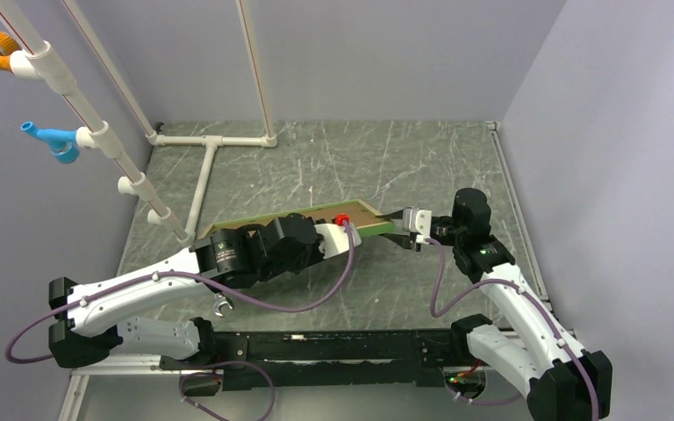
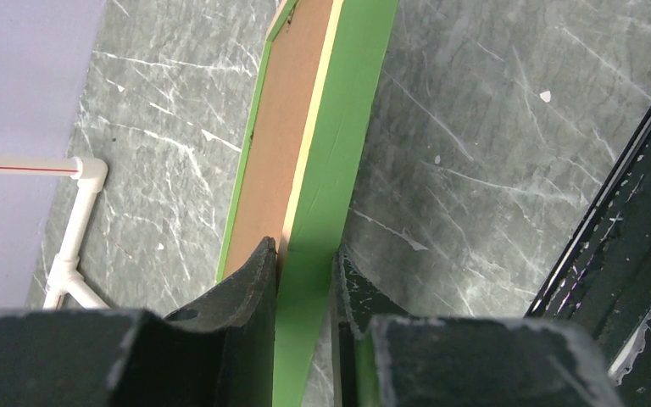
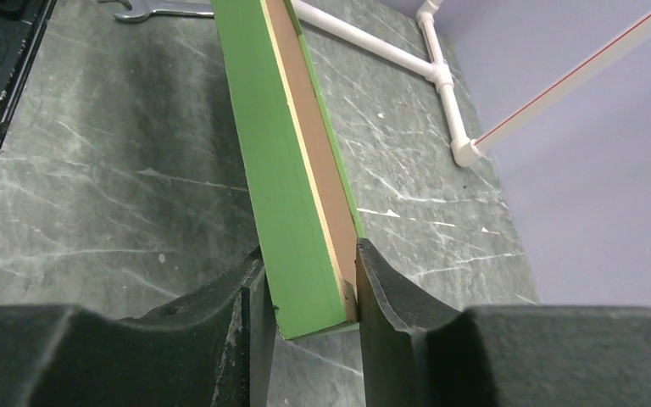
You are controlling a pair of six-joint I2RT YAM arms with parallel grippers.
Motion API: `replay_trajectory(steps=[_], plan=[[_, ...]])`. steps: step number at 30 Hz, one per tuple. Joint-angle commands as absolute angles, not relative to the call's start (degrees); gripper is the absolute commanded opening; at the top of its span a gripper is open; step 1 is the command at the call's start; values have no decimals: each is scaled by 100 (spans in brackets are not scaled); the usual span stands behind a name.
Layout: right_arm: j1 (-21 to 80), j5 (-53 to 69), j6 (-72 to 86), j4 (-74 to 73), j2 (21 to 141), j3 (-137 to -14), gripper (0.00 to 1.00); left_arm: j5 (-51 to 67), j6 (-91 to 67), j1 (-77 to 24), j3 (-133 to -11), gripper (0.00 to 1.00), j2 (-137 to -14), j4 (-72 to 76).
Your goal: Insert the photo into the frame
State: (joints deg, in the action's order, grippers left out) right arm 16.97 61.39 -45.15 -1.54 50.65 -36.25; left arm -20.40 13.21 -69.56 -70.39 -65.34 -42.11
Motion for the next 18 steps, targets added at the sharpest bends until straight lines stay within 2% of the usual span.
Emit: replay_trajectory(steps=[1, 4, 5, 7, 10, 11, 12, 13, 18], plan=[[1729, 6512, -4704, -329, 5104, -3872, 23, -2002, 816, -6943, -7238, 0, -6363, -3604], [1727, 6570, -4883, -734, 5136, -4065, 19, -2110, 778, -6943, -7270, 0, -6385, -3617], [1725, 6597, -4865, -801, 5156, -4114, 17, -2152, 778, -6943, -7300, 4, -6395, -3627], [1717, 6703, -4818, -962, 5202, -4231, 11, -2167, 784, -6943, -7372, 24, -6407, -3664], [1723, 6888, -4869, -1278, 5253, -4413, 1, -2135, 809, -6943, -7400, 78, -6342, -3590], [1723, 6930, -4898, -1384, 5263, -4468, 0, -2144, 802, -6943, -7400, 90, -6299, -3546], [1722, 6948, -4892, -1453, 5264, -4514, 0, -2156, 796, -6943, -7394, 96, -6259, -3499], [1723, 6982, -4873, -1504, 5265, -4558, 0, -2170, 792, -6948, -7389, 99, -6206, -3453], [1723, 7197, -4876, -1954, 5226, -4827, 0, -2148, 681, -6943, -7420, 99, -5989, -3311]])
